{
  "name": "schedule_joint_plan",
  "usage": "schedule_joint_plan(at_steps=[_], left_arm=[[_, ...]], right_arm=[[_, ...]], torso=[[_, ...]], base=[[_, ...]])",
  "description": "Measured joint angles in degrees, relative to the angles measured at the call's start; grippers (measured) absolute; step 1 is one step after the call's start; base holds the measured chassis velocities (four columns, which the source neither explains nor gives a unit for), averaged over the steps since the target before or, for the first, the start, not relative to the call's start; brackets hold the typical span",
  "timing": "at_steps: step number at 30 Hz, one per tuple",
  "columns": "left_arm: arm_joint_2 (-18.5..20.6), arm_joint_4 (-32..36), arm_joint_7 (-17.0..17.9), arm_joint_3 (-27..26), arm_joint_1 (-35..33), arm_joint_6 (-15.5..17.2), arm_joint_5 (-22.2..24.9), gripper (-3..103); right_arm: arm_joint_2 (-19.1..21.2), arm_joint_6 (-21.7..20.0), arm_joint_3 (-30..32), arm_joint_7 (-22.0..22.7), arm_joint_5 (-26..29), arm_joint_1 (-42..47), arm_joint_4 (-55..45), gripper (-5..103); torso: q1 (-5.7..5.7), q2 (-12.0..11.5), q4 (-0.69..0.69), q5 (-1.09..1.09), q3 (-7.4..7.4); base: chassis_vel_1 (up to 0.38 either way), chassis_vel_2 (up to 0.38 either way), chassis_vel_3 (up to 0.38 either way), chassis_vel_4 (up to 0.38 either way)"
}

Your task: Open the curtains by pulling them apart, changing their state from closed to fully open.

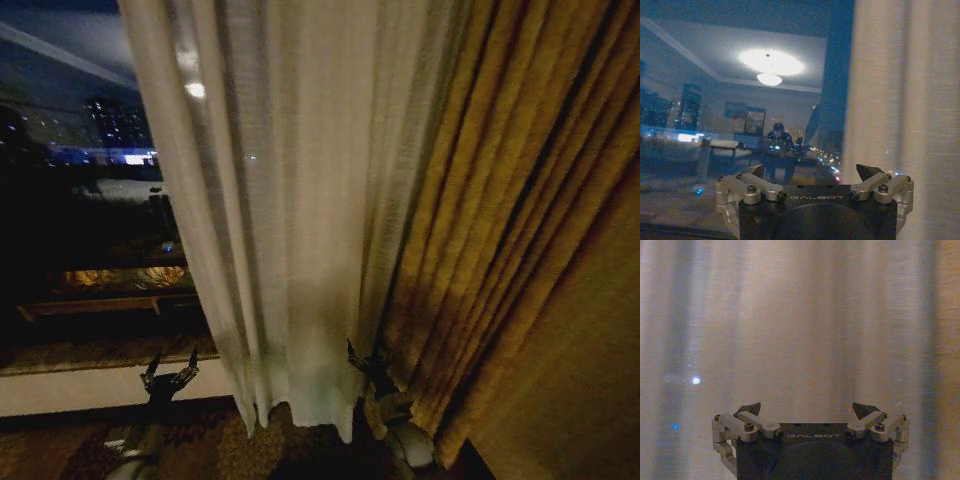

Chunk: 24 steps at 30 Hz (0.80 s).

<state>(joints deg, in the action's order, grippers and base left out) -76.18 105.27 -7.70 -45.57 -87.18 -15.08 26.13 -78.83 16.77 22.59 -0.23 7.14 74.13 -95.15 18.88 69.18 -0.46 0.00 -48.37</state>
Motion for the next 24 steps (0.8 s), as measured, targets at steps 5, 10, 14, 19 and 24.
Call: schedule_joint_plan(at_steps=[5, 10, 14, 19, 24], left_arm=[[0.0, 0.0, 0.0, 0.0, 0.0, 0.0, 0.0, 100], [0.0, 0.0, 0.0, 0.0, 0.0, 0.0, 0.0, 100], [0.0, 0.0, 0.0, 0.0, 0.0, 0.0, 0.0, 100], [0.0, 0.0, 0.0, 0.0, 0.0, 0.0, 0.0, 100], [0.0, 0.0, 0.0, 0.0, 0.0, 0.0, 0.0, 100]], right_arm=[[0.0, 0.3, -0.1, -0.3, 0.0, 0.0, 0.1, 100], [0.0, 0.3, -0.4, -0.3, 0.1, -0.3, 0.3, 100], [0.0, 0.1, -0.7, -0.3, 0.2, -0.8, 0.9, 100], [0.1, -0.2, -0.8, -0.3, 0.3, -1.5, 1.1, 100], [0.4, 2.0, -0.9, -2.2, 4.3, -1.8, 1.3, 100]], torso=[[-0.01, 0.0, 0.0, 0.01, 0.0], [0.02, 0.0, 0.0, -0.03, -0.01], [0.0, 0.0, 0.0, -0.02, 0.0], [0.0, 0.0, 0.0, 0.01, 0.0], [0.0, 0.0, 0.0, -0.01, 0.0]], base=[[0.352, 0.358, -0.349, -0.339], [0.342, 0.384, -0.382, -0.371], [0.361, 0.358, -0.359, -0.363], [0.348, 0.328, -0.356, -0.316], [0.343, 0.353, -0.353, -0.348]])
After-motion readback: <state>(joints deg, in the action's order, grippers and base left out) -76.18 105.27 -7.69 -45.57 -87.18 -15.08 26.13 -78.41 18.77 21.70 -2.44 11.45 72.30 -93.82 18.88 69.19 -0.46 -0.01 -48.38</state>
